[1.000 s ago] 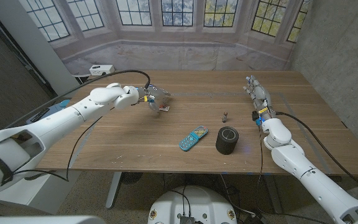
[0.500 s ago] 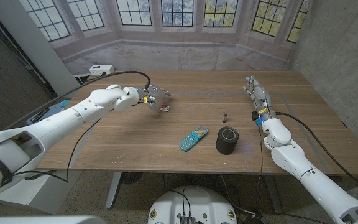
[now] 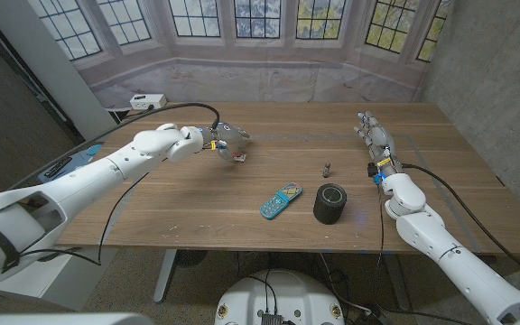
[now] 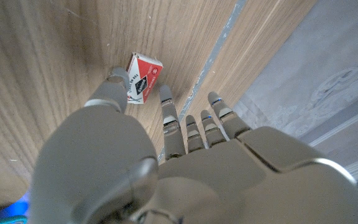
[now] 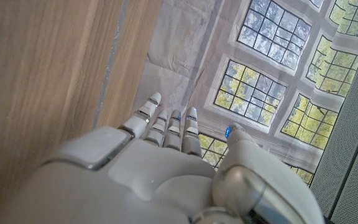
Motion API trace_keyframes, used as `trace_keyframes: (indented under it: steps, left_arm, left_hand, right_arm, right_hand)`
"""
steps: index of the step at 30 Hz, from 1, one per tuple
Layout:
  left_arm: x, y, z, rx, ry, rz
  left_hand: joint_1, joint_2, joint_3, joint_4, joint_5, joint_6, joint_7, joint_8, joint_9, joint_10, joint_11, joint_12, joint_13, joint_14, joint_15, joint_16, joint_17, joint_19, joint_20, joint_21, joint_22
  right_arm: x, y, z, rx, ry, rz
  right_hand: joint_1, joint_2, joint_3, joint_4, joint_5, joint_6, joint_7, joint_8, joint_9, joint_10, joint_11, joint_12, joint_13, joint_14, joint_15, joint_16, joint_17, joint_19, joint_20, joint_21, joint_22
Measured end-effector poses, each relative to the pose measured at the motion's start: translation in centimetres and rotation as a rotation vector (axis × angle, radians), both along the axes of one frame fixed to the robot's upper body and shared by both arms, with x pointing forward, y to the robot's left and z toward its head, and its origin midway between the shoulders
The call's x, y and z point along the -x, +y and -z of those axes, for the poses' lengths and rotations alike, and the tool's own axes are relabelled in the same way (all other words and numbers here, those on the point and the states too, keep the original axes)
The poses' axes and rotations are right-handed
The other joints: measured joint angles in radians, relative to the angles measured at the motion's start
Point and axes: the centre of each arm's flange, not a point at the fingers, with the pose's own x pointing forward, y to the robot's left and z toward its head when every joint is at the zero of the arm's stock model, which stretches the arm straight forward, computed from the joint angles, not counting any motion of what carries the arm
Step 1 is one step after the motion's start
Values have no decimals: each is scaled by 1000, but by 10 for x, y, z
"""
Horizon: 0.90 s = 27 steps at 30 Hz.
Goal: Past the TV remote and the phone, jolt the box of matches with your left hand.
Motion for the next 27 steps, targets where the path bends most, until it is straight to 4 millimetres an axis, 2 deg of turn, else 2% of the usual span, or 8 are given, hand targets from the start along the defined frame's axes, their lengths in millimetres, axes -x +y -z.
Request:
trace_keyframes:
  steps: [9,14,27]
  left_arm:
    - [1,-2,2,6,-6,-1]
    - [1,-4,4,5,-8,-1]
    - [2,-2,11,6,-12,-4]
  left_hand:
    - [0,0,-8,0,0,35,0,11,9,15,6,0,0,14,-7,0,0,14,-5,0,0]
    - [0,0,-11,3,0,67,-7,22,14,25,-4,0,0,25,-7,0,0,21,-1,0,2]
    - [4,-4,-18,1,0,94,-16,37,27,36,-4,0,0,41,-13,0,0,32,-3,0,5]
  right_arm:
    - [1,-2,2,0,1,-4]
    - [1,-3,3,-2,1,-5]
    - [2,-3,8,-7,6,-6]
  right_hand:
    - [0,0,7,1,0,0,0,0,0,0,0,0,0,0,0,0,0,0,0,0,0]
    - [-4,-4,7,1,0,0,0,0,0,0,0,0,0,0,0,0,0,0,0,0,0]
    - [-4,-4,10,4,0,0,0,0,0,6,-6,0,0,3,3,0,0,4,-4,0,0]
